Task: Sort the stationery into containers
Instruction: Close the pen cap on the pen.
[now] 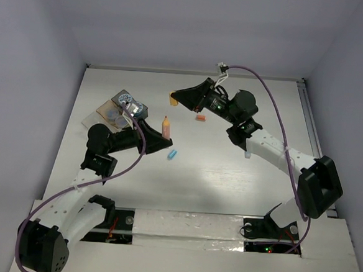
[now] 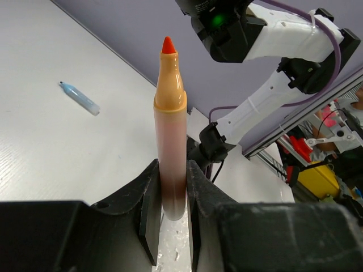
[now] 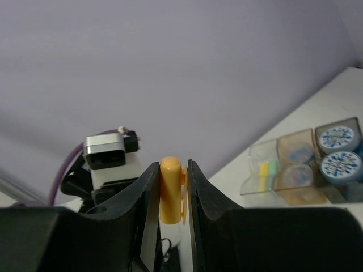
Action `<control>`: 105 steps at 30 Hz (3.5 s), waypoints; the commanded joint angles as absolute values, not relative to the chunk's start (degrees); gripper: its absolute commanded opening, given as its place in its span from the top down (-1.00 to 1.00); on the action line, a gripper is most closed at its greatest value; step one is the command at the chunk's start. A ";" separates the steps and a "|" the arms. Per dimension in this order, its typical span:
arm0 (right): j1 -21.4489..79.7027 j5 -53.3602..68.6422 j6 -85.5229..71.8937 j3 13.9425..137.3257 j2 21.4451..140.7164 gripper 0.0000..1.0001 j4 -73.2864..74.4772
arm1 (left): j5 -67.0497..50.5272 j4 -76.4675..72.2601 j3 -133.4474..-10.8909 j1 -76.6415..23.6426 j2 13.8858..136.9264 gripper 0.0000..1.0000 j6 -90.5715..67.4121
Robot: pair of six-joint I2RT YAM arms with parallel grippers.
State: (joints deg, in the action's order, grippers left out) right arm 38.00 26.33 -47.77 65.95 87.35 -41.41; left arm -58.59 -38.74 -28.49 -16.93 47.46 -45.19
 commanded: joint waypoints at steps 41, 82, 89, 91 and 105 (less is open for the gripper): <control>45.17 29.36 -51.15 63.46 89.30 1.00 -57.04 | -53.88 -43.24 -33.92 -17.14 47.02 1.00 -43.95; 54.14 37.79 -39.55 42.02 85.95 1.00 -32.52 | -50.54 -38.42 -56.07 -17.14 51.50 1.00 -41.49; 54.14 36.56 -40.69 38.50 84.73 1.00 -35.33 | -47.73 -32.96 -61.08 -17.14 52.29 1.00 -36.57; 54.14 36.65 -40.52 38.50 84.29 1.00 -35.16 | -46.59 -31.21 -61.43 -17.14 53.00 1.00 -35.51; 54.14 31.06 -38.15 39.72 76.92 0.89 -33.32 | -40.96 -34.72 -51.60 -17.14 55.90 1.00 -37.44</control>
State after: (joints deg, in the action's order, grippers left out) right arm 46.59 9.26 -41.74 43.86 75.77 -57.25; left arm -58.96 -9.37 -49.32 -18.70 55.70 -36.29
